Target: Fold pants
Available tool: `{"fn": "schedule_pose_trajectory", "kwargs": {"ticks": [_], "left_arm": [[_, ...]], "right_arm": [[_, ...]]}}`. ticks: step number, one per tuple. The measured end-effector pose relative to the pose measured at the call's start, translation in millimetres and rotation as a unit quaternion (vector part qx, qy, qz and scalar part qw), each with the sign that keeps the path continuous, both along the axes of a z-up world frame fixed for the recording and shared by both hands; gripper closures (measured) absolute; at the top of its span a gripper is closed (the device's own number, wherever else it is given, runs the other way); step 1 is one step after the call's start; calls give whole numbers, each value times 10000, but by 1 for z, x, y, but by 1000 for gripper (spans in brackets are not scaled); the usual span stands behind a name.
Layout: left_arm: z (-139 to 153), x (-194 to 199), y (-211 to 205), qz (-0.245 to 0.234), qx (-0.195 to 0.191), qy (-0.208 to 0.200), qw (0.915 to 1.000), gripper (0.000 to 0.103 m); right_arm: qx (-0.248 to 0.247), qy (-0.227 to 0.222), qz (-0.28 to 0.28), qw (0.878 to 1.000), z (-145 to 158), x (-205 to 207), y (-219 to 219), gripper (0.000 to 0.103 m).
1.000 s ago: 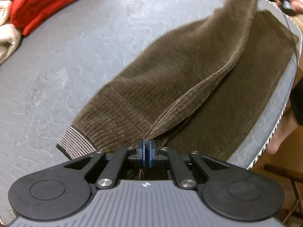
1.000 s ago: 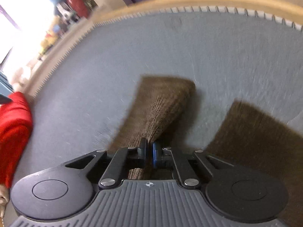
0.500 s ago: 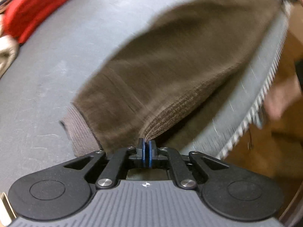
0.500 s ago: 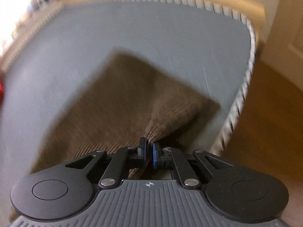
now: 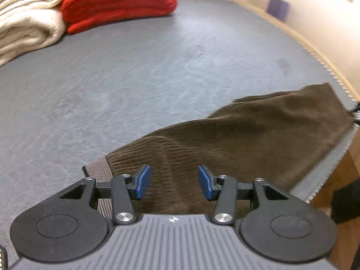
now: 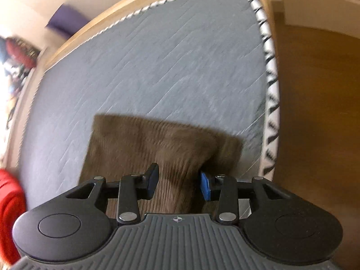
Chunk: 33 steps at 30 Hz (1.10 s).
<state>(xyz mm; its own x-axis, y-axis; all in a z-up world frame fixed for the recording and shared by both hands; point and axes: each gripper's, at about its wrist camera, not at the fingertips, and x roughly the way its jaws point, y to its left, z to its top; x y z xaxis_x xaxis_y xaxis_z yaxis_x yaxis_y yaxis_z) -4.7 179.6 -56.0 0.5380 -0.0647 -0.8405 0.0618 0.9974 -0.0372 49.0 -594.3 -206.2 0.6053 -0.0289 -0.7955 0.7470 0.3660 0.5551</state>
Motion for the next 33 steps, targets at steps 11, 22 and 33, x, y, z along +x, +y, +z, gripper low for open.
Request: {"fn": "schedule_pose_trajectory", "kwargs": {"ticks": [11,22,33], "left_arm": [[-32,31,-6,197,124,716,9972,54],[-104,-5,-7,-713,1207,2044,9688,85],[-57,0,-6,-393,494,907,9939,73]], "right_arm": [[-716,312,-247,9966,17,-36,-6,93],[-638,336,243,9971,7,-20,-2,61],[-301,701,321,9966,-1,-24,2,54]]}}
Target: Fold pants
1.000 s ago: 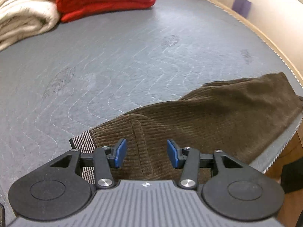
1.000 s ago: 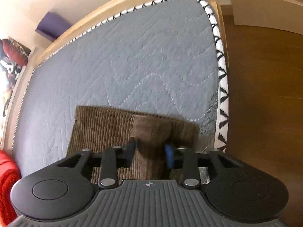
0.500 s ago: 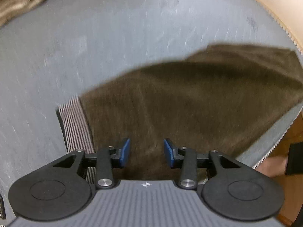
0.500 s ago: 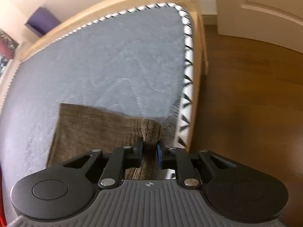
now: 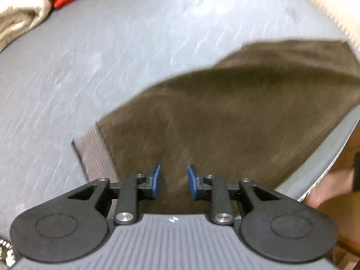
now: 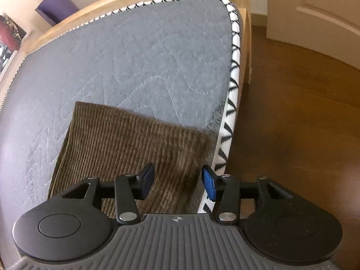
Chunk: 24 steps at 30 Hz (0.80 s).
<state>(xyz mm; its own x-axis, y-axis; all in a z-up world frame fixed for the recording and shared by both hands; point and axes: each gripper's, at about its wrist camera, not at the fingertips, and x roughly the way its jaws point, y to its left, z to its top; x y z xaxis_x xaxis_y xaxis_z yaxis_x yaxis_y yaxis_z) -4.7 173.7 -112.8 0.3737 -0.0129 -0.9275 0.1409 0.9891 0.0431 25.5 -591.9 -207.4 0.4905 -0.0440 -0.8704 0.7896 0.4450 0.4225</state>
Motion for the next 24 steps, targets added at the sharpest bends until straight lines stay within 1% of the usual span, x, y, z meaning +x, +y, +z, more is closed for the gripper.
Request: {"fn": "schedule_pose_trajectory", "kwargs": {"ticks": [1,2,3,4,5,6,9,11,14,17,21,22,23,24], "left_arm": [[-2,1,-1,-44,-39,28,10000,73],[-8,2,-5,-114,10,168,9998,73],[-18,1,-9,-213,228,386,9988,73],[-29,0,-15,-337,609,570,9959,73],[-33,-2,-22,-438,853,611,9935,73],[-33,-2,-25,-488,898,573,9931,73],[-16,2,-25,-299,588,258,9975,72],[-7,7,-24,-178,427,95,9989,69],[-1,11,-28,-135,495,-12,9987,64],[0,15,-33,-159,565,-36,9983,63],[-3,21,-35,-251,550,-60,9982,63],[-3,24,-36,-257,556,-63,9981,63],[-4,25,-37,-252,559,-80,9981,63],[-3,26,-37,-240,554,-97,9981,63]], "right_arm": [[64,-57,-35,10000,0,-2,-1,54],[102,-112,-68,9999,1,-4,-2,54],[110,-163,-92,9998,1,-5,-3,54],[111,-210,-107,9997,2,-7,-3,54],[115,-248,-83,9996,2,-8,-4,53],[114,-237,-25,9997,1,-8,-4,52],[175,-197,81,9996,-6,-8,-7,50],[238,-244,98,9994,-10,-6,-10,50],[262,-524,188,9981,-12,-2,-11,49],[234,-457,295,9982,-19,7,-8,48],[300,-518,-17,9982,-26,9,-11,48],[287,-528,-99,9981,-25,9,-11,49],[240,-501,-207,9982,-24,8,-13,58],[227,-480,-285,9982,-24,7,-14,72]]}}
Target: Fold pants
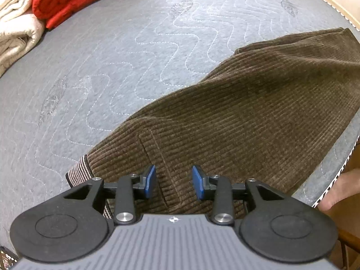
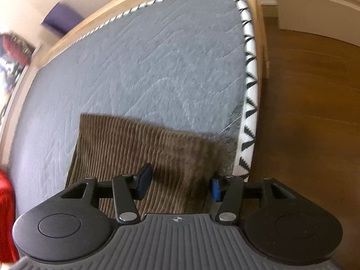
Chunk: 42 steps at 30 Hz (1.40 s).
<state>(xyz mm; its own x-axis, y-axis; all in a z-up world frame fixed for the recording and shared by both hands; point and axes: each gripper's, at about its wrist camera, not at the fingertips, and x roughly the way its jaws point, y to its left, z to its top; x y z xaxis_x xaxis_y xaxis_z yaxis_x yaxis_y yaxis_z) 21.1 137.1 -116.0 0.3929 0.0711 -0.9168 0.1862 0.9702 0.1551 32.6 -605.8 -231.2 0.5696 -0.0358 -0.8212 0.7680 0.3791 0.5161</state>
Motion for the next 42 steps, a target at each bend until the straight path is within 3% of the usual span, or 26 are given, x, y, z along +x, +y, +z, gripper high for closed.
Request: {"fn": "schedule_pose_trajectory", "kwargs": {"ticks": [3,7,10,12,13,15,16,17,19,21,23,25,26,27,30,32,34,36,40,42], "left_arm": [[5,1,-2,33,-6,-80,10000,63],[12,2,-4,58,-41,-231,9997,63],[18,1,-3,105,-82,-343,9993,63],[22,0,-2,152,-109,-395,9990,63],[23,0,-1,176,-117,-412,9989,63],[25,-2,2,229,-121,-450,9987,63],[26,-2,3,257,-133,-465,9985,63],[27,-3,5,295,-145,-479,9983,63],[29,-5,8,369,-164,-498,9979,63],[30,-7,11,411,-202,-500,9977,63],[30,-8,12,407,-220,-474,9978,63],[31,-8,13,407,-259,-466,9977,63],[32,-9,14,425,-305,-461,9976,62],[32,-9,14,437,-338,-458,9974,60],[33,-9,11,375,-383,-463,9975,59],[33,-7,10,379,-509,-459,9969,59],[34,-3,6,375,-583,-460,9965,59],[35,3,1,363,-676,-464,9960,59],[37,12,-14,295,-864,-454,9948,59],[37,17,-24,205,-927,-441,9945,59]], "right_arm": [[85,-161,-70,9998,3,-3,-2,79],[-180,-533,-56,9984,33,-6,9,82],[-1152,-981,611,9866,91,2,45,83],[-2073,-1428,1290,9592,140,3,92,84],[-2454,-1667,1625,9410,160,-1,117,84],[-3126,-2238,2434,8905,194,-15,187,85],[-3406,-2485,2859,8605,204,-24,224,85],[-3657,-2753,3406,8213,211,-37,270,85],[-3650,-2979,4387,7652,208,-53,338,84],[-3321,-2735,5691,7007,185,-66,413,82],[-2855,-2069,6796,6433,145,-76,476,80],[-2667,-1580,7412,5954,113,-88,511,80],[-2595,-1481,7560,5824,104,-93,521,79],[-2603,-1457,7574,5808,102,-99,524,72],[-2581,-1790,7599,5692,119,-109,520,69],[-2539,-1897,7573,5710,132,-108,508,65],[-2409,-1928,7525,5818,138,-101,499,61],[-2287,-1902,7583,5801,135,-92,497,60],[-2039,-2058,7694,5693,138,-92,500,59],[-1691,-2056,7952,5448,138,-93,503,54]]}}
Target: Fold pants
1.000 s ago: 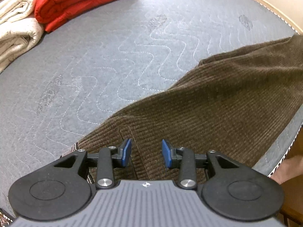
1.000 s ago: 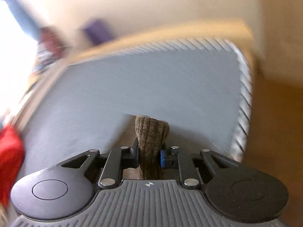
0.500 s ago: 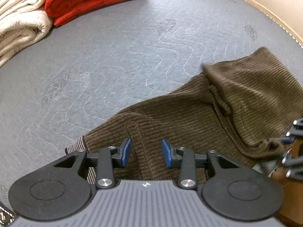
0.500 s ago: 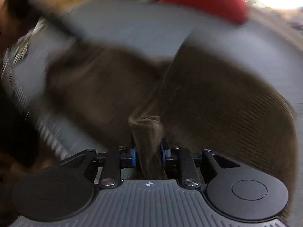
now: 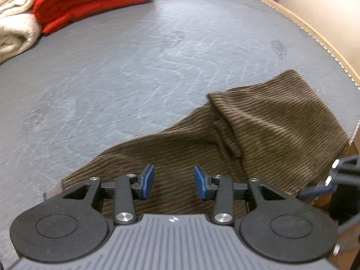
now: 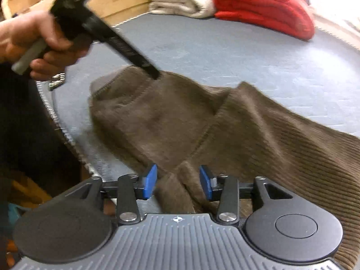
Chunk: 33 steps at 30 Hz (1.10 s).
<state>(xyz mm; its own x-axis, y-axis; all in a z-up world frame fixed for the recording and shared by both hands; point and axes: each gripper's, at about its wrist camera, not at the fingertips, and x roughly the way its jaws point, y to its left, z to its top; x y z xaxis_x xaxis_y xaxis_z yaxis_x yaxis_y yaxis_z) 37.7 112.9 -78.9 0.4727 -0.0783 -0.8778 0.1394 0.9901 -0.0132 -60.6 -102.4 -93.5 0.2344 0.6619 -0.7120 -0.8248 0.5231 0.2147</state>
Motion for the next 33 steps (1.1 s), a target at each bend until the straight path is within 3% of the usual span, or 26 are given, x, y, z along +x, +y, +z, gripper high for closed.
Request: {"fn": "schedule_pose_trajectory", "kwargs": {"ticks": [2,4,9,10,11,14,17,20,23,25,27,29,33], "left_arm": [[-2,4,-11,-96,-6,16,10000,59],[-4,8,-20,-180,5,38,9998,59],[-8,17,-39,-313,2,63,9995,59],[-8,18,-40,-317,1,60,9995,59],[-9,19,-41,-307,-10,67,9995,59],[-10,23,-39,-260,-13,78,9996,59],[-8,25,-35,-157,-141,74,9997,59],[-8,28,-28,-1,-339,140,9993,59],[-11,33,-22,168,-808,304,9961,59],[-16,37,-20,337,-1180,475,9913,58],[-25,44,-18,564,-1598,670,9833,57],[-36,52,-18,737,-1838,855,9765,57],[-55,68,-26,978,-2032,1118,9678,55]], "right_arm": [[37,52,135,9999,-6,-1,6,54],[-66,-102,-105,9999,-8,3,7,54],[-1031,-941,-97,9902,-34,2,24,56],[-1043,-1012,72,9894,-38,-1,25,62],[-965,-1081,218,9892,-38,-4,25,91],[-719,-1734,273,9818,-13,-19,15,92],[-250,-1743,704,9819,8,-35,-3,92],[-686,-1640,1106,9778,-14,-49,-2,91],[-1253,-1908,1290,9650,-40,-60,11,86],[-1309,-2167,1311,9585,-45,-65,19,72],[-1287,-2391,1243,9544,-46,-67,24,46],[-1368,-2476,1275,9506,-46,-66,24,43],[-1710,-2686,1574,9348,-64,-68,28,45]]}}
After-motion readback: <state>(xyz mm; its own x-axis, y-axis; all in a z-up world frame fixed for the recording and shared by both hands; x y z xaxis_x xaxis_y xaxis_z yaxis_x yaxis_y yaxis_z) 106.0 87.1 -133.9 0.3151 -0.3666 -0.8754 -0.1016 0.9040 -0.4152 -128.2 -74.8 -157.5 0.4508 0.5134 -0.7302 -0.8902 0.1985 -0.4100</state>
